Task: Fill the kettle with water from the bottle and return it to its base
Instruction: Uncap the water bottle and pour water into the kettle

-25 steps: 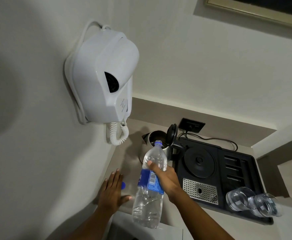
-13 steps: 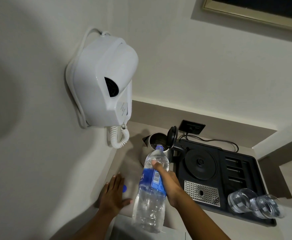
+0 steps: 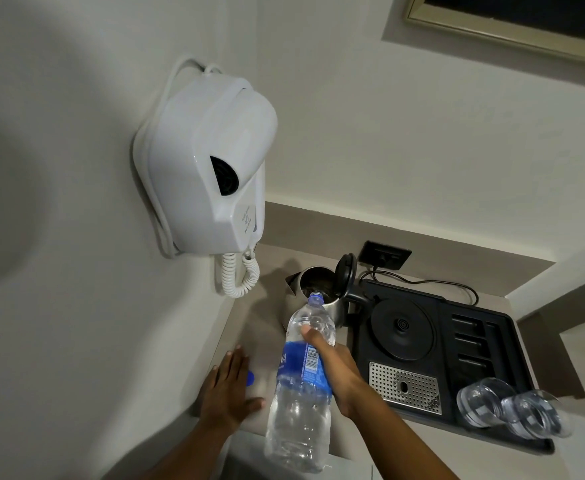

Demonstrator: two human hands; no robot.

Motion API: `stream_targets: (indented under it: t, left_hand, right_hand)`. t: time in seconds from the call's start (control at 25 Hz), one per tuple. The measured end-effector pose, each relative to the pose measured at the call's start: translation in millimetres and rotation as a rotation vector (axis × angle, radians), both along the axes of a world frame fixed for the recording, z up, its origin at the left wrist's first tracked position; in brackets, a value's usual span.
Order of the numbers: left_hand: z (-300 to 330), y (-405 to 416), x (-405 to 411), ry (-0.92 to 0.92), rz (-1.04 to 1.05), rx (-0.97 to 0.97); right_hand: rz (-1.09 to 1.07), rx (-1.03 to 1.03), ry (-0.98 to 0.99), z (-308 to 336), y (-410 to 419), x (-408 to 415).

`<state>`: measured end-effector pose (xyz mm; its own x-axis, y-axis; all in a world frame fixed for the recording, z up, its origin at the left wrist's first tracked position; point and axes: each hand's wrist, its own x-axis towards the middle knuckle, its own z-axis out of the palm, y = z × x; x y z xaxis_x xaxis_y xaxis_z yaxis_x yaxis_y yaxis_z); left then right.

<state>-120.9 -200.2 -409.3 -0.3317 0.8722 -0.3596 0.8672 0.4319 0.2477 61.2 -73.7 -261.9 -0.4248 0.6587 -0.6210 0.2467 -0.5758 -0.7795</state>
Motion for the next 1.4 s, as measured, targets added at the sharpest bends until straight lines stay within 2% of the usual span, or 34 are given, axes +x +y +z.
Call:
stream_targets:
  t: [0.6, 0.72, 0.88, 1.0, 1.28, 1.4]
  left_hand:
    - [20, 0, 4, -0.014, 0.004, 0.027]
    - [27, -5, 9, 0.067, -0.008, 0.121]
    - [30, 1, 11, 0.134, 0.002, 0.144]
    - [28, 5, 10, 0.054, 0.028, 0.067]
    - [19, 3, 8, 0.163, 0.019, 0.018]
    - [18, -2, 10, 0.016, 0.193, 0.146]
  right_hand:
    - [-0.003, 0.040, -0.045, -5, 7, -2]
    - [0.000, 0.161, -0.108, -4, 9, -3]
    - [0.097, 0.488, -0.154, 4, 15, -5]
    - [0.173, 0.676, -0.186, 5, 14, -8]
    - [0.089, 0.741, -0.191, -6, 12, -13]
    - [0.061, 0.767, -0.216, -10, 11, -22]
